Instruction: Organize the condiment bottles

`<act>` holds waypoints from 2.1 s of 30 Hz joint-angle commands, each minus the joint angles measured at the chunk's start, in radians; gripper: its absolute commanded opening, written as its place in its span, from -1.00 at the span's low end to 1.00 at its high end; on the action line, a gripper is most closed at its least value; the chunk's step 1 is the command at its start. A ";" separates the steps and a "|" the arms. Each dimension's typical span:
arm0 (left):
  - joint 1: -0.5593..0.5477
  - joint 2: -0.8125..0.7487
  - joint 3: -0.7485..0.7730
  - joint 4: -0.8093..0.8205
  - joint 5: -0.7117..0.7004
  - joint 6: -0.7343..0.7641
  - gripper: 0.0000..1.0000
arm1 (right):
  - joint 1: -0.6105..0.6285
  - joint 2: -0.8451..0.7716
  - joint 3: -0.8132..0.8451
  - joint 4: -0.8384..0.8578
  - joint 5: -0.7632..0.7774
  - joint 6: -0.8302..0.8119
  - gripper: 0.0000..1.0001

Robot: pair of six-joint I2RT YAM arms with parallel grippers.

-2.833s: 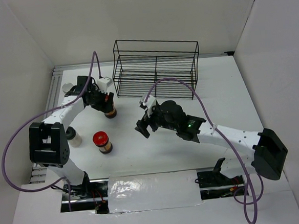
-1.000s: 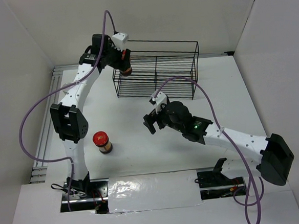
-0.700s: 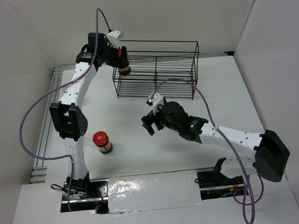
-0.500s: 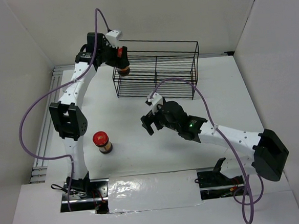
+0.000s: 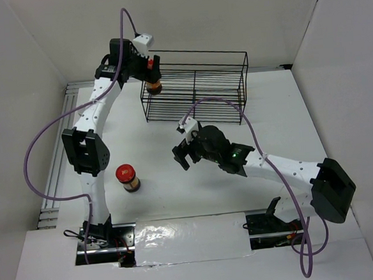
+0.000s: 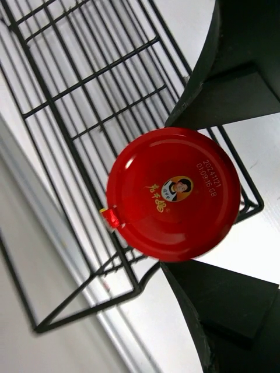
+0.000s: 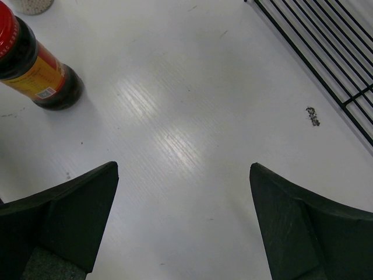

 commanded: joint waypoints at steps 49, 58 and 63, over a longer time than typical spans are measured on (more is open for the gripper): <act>0.595 -0.980 -0.790 -0.184 0.141 0.011 0.89 | 0.220 0.817 0.358 0.793 -0.485 -0.112 0.93; 0.601 -0.975 -0.794 -0.186 0.154 0.002 0.90 | 0.227 0.754 0.372 0.778 -0.492 -0.133 0.14; 0.604 -0.971 -0.791 -0.187 0.154 0.002 0.90 | 0.225 0.720 0.392 0.742 -0.503 -0.132 -0.05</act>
